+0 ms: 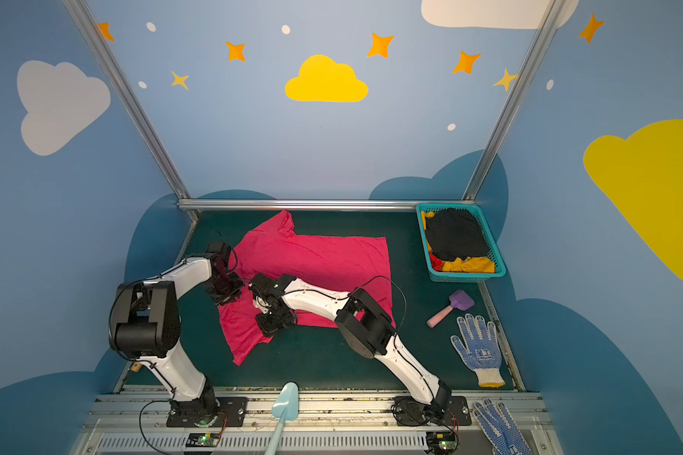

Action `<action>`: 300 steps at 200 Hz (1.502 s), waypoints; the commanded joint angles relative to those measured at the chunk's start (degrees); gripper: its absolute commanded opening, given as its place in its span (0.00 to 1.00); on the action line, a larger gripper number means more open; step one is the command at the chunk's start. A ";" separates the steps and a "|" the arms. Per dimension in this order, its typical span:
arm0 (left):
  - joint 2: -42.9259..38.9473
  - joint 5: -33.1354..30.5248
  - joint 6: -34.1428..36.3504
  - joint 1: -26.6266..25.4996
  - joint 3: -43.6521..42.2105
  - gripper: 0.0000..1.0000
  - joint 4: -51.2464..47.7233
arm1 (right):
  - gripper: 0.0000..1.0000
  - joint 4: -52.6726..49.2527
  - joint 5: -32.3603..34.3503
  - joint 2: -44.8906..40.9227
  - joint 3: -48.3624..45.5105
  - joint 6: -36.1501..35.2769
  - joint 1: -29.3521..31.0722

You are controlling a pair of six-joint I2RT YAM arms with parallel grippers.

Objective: Fold and stack the t-shirts

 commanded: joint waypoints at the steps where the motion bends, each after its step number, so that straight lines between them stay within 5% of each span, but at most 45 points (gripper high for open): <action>1: 0.99 -0.07 -0.46 0.40 -0.27 0.15 -0.39 | 0.00 -0.40 -0.68 0.53 1.51 -0.18 0.27; 80: 3.26 0.34 -0.52 2.16 -0.14 0.15 0.81 | 0.00 -10.32 0.79 5.57 6.66 -1.58 0.25; 207: 15.09 -1.30 0.60 4.61 9.23 0.14 -1.07 | 0.00 -13.19 -0.22 -4.48 -10.21 -4.89 2.07; 300: 21.85 -2.31 2.72 4.53 20.76 0.14 -5.25 | 0.00 -13.45 -2.62 -6.85 -11.16 -7.09 0.77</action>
